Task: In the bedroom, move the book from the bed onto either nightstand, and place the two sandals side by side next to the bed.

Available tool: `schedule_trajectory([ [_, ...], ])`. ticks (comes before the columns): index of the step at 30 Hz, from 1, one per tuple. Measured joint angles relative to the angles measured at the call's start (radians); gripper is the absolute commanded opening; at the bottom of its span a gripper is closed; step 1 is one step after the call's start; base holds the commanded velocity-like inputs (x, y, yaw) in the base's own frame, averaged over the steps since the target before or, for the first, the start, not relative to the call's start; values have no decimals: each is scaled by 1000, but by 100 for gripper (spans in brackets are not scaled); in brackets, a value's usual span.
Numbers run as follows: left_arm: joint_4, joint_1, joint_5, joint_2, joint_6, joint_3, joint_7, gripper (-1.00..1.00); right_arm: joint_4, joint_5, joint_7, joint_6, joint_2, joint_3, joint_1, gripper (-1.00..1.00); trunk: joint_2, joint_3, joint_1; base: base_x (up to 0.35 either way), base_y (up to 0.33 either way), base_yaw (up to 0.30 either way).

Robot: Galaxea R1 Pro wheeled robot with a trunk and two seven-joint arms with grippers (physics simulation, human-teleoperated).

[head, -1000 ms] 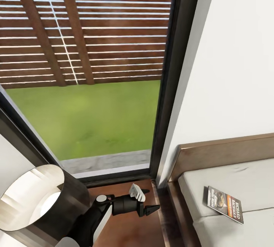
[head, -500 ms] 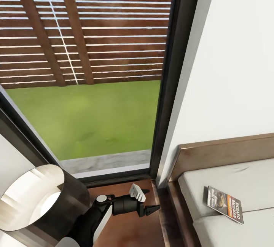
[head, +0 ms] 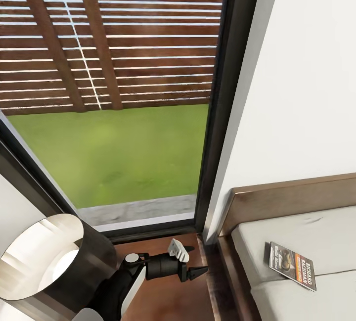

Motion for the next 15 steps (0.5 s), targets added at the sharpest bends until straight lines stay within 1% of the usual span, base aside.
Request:
schedule_trajectory([
  [6, 0, 0, 1, 0, 0, 0, 0, 100, -11, -1, 0, 0, 9, 0, 0, 100, 0, 0, 0, 0, 0, 0],
  [15, 0, 0, 2, 0, 0, 0, 0, 100, -21, 0, 1, 0, 36, 1, 0, 100, 0, 0, 0, 0, 0, 0],
])
